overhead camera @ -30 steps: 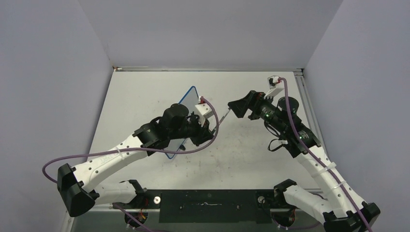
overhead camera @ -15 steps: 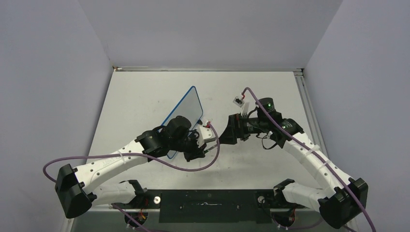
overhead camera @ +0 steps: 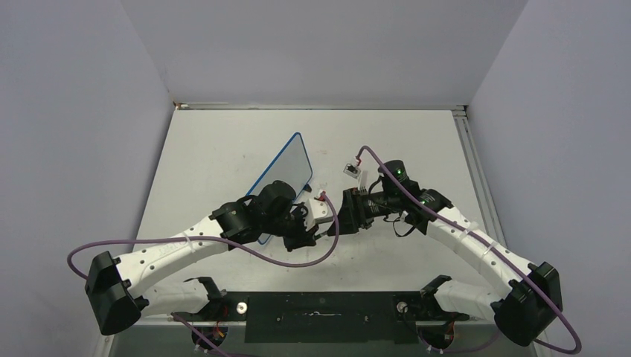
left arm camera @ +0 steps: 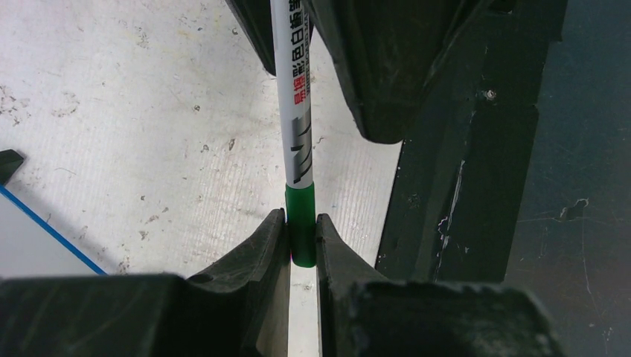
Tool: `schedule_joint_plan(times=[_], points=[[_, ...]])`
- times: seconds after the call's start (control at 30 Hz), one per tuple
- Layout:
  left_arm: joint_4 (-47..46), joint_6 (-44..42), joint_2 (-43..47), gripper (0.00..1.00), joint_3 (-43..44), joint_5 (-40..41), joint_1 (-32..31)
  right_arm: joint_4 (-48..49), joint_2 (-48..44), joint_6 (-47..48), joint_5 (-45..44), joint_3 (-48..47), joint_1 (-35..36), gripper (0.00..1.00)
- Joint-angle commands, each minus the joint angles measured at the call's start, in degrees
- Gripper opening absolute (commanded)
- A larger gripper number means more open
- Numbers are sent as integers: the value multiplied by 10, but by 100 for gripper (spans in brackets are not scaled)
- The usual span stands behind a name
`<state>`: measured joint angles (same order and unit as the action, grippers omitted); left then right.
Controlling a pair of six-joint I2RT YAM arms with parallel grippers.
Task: Write a sentence on the whiteboard
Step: Open the whiteboard marker at the center of the board.
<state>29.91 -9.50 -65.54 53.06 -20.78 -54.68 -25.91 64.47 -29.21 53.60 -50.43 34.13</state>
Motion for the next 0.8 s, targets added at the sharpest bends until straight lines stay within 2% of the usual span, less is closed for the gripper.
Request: schedule_joint_plan(times=[0.0,0.13,0.2,0.37,0.53,0.77], points=[[0,-9,-2,0,10,-21,-5,46,4,-4,14,-2,10,49],[0,-9,-3,0,10,-21,-5,38,14,6,20,-3,21,36],[1,-9,-4,0,10,-20,-5,31,19,13,21,-5,26,32],[0,-9,-5,0,10,-17,-5,18,22,31,20,-12,31,6],[-20,-6,13,0,-7,-6,-7,28,13,49,22,-20,27,5],[-56,9,34,0,-50,68,-37,-122,7,177,8,-78,-50,5]])
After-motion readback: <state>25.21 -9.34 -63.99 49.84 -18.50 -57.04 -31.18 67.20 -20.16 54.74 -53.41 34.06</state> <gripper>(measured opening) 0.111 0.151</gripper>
